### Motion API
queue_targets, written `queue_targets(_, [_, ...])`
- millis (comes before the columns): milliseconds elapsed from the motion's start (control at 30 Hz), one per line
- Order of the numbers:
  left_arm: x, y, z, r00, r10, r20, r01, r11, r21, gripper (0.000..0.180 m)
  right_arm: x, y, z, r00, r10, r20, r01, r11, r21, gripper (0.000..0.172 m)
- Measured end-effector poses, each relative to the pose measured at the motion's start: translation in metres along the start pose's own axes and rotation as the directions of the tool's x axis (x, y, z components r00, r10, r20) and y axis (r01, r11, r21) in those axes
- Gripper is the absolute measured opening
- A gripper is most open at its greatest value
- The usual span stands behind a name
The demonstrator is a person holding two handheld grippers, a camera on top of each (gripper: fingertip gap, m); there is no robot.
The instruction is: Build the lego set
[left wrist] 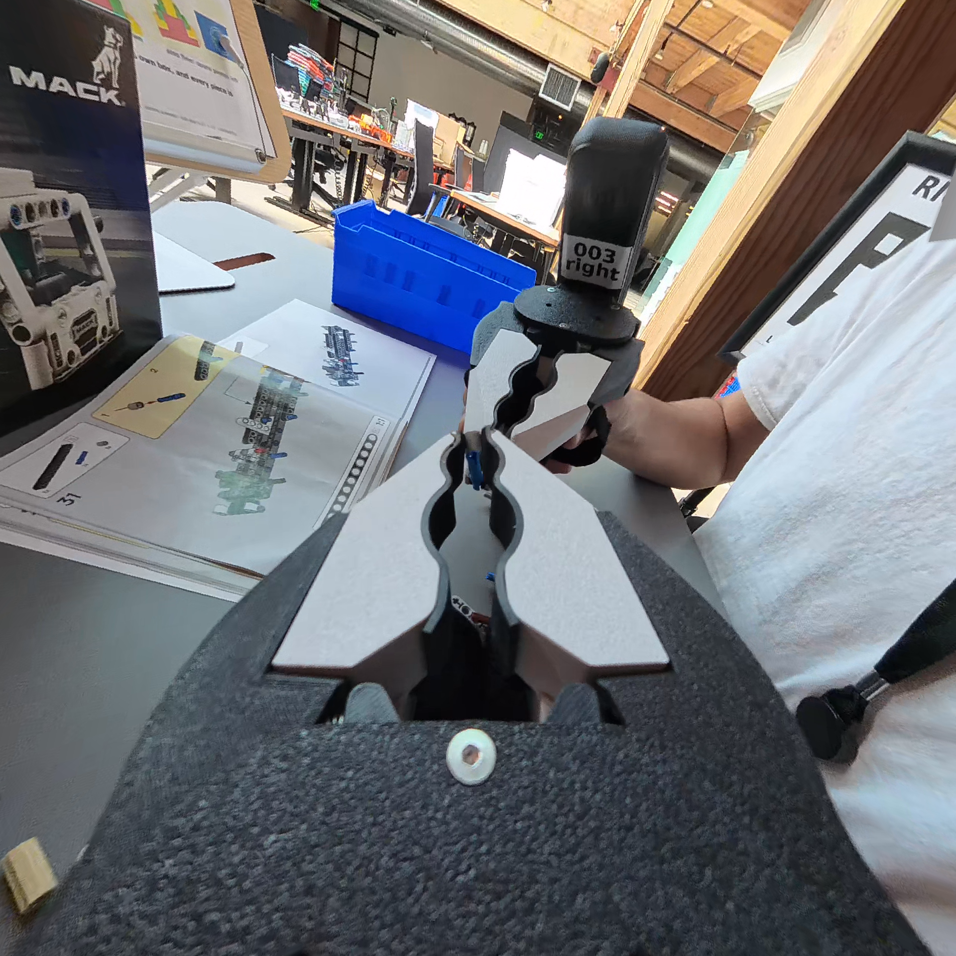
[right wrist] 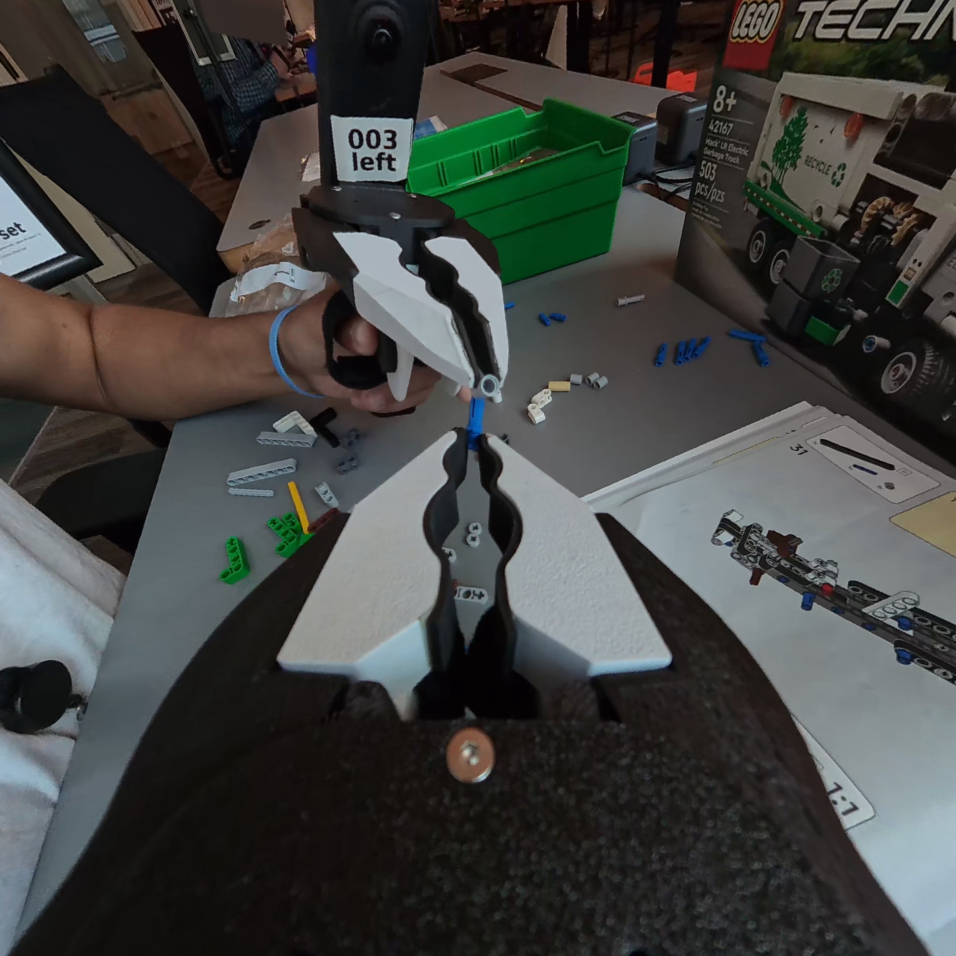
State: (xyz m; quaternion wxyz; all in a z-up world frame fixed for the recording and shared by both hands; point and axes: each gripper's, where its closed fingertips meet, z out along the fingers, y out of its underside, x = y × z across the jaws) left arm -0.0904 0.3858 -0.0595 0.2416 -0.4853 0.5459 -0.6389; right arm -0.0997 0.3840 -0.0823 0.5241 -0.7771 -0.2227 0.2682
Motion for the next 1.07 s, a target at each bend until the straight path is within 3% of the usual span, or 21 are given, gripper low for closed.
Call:
queue_targets(333, [-0.003,0.007,0.002,1.000,-0.022,-0.003,0.022,1.000,-0.017,0.004,0.004,0.006,0.002,1.000,-0.020,-0.001,0.020,1.000,0.000,0.002])
queue_targets(600, [-0.001,-0.006,-0.004,0.998,-0.043,-0.041,0.045,0.996,0.071,0.004,0.002,-0.007,-0.003,1.000,-0.012,0.001,0.012,0.998,0.064,0.002])
queue_targets(767, [0.018,-0.016,-0.010,0.993,0.061,-0.103,-0.049,0.993,0.111,0.004,-0.007,-0.013,-0.009,0.991,-0.132,0.000,0.132,0.990,0.055,0.001])
queue_targets(867, [0.027,-0.011,-0.012,0.978,0.182,-0.097,-0.179,0.983,0.036,0.004,-0.014,-0.014,-0.019,0.976,-0.211,0.056,0.211,0.977,0.017,0.001])
queue_targets(967, [0.027,0.005,-0.010,0.953,0.292,-0.085,-0.300,0.949,-0.100,0.004,-0.025,-0.004,-0.022,0.967,-0.160,0.199,0.179,0.981,-0.080,0.001])
queue_targets(1067, [0.009,0.033,-0.009,0.900,0.433,-0.047,-0.426,0.850,-0.309,0.005,-0.021,0.019,-0.020,0.954,-0.057,0.294,0.132,0.961,-0.243,0.001])
